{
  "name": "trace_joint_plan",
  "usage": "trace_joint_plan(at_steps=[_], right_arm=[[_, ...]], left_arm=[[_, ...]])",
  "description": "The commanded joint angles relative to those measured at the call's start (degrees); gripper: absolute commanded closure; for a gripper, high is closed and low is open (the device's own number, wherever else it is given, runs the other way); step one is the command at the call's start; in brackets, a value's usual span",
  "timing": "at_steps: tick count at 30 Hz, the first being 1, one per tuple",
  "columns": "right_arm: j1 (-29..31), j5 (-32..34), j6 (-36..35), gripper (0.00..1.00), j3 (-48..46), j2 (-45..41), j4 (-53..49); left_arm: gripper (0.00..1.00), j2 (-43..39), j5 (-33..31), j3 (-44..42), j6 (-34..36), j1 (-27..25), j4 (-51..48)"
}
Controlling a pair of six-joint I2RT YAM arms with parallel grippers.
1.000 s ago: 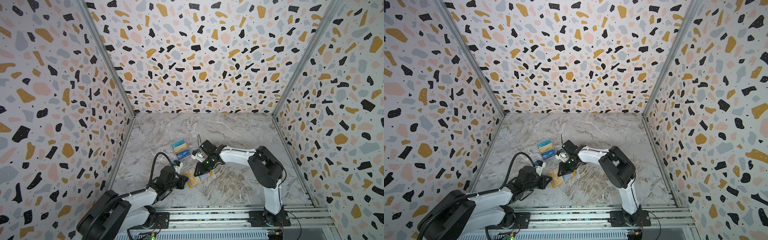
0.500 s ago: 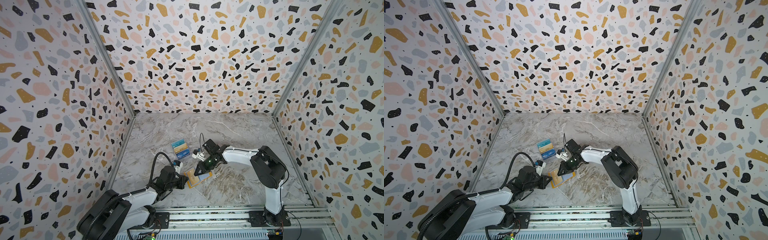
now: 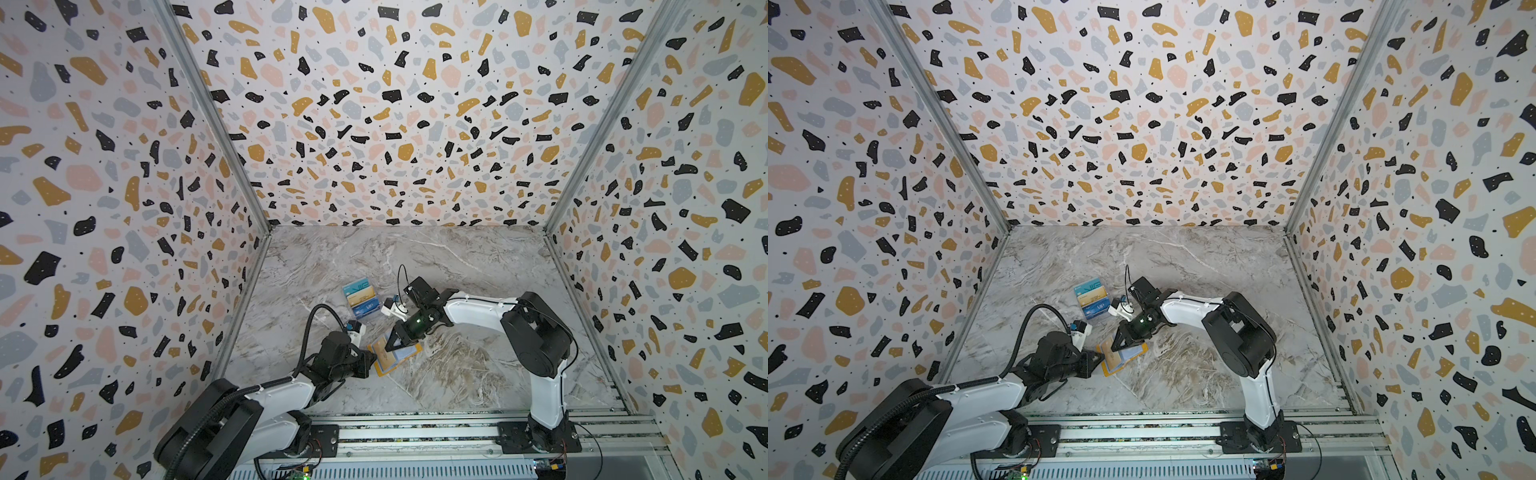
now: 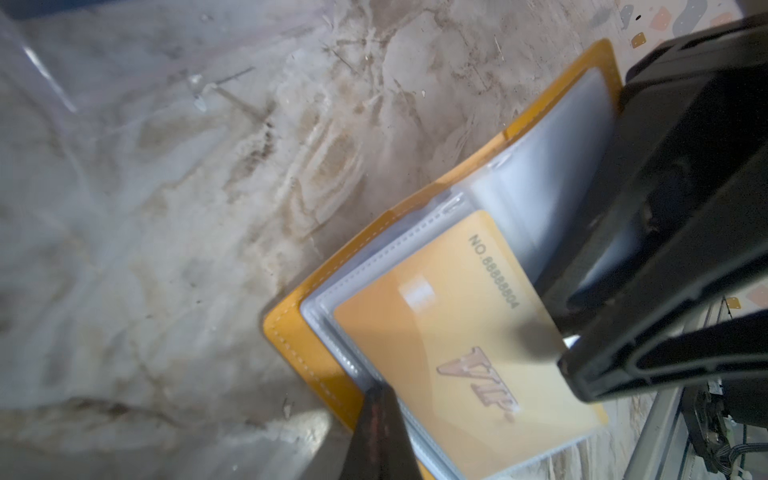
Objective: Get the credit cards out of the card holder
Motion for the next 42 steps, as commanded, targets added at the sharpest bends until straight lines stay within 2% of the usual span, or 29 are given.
trace_joint_plan(at_steps=[1,5,10,22,29,37,42], right_arm=[[3.02,-0.13,-1.37,0.79,1.93,1.91,-0.17],[2.98,3.76,-2.71,0.79,2.63,1.58,-2.82],[2.63,7.72,-3.72,0.69,3.08,0.33,-5.78],[0.74,3.04,-1.47,0.67,1.63,-0.42,-3.91],[0.04,9.45,-1.36,0.58,1.05,-1.02,-6.13],[-0.27,5.31,-0.54,0.62,-2.09,-1.55,-1.65],[-1.52,0.35,1.14,0.70,-6.72,-2.92,3.93]], left_arm=[[1.00,1.91,-0.69,-0.08,0.13,-0.99,-4.92],[1.00,1.91,-0.63,-0.12,0.04,-0.99,-4.90],[1.00,1.83,-0.65,-0.10,0.12,-1.00,-5.07],[1.00,1.46,-0.18,-0.30,0.15,-1.08,-4.83],[1.00,1.28,0.12,-0.12,0.48,-1.08,-4.94],[1.00,-4.74,-1.28,-1.66,-0.07,-1.07,-5.55],[1.00,-1.53,-0.41,-0.56,0.80,-1.08,-5.37]])
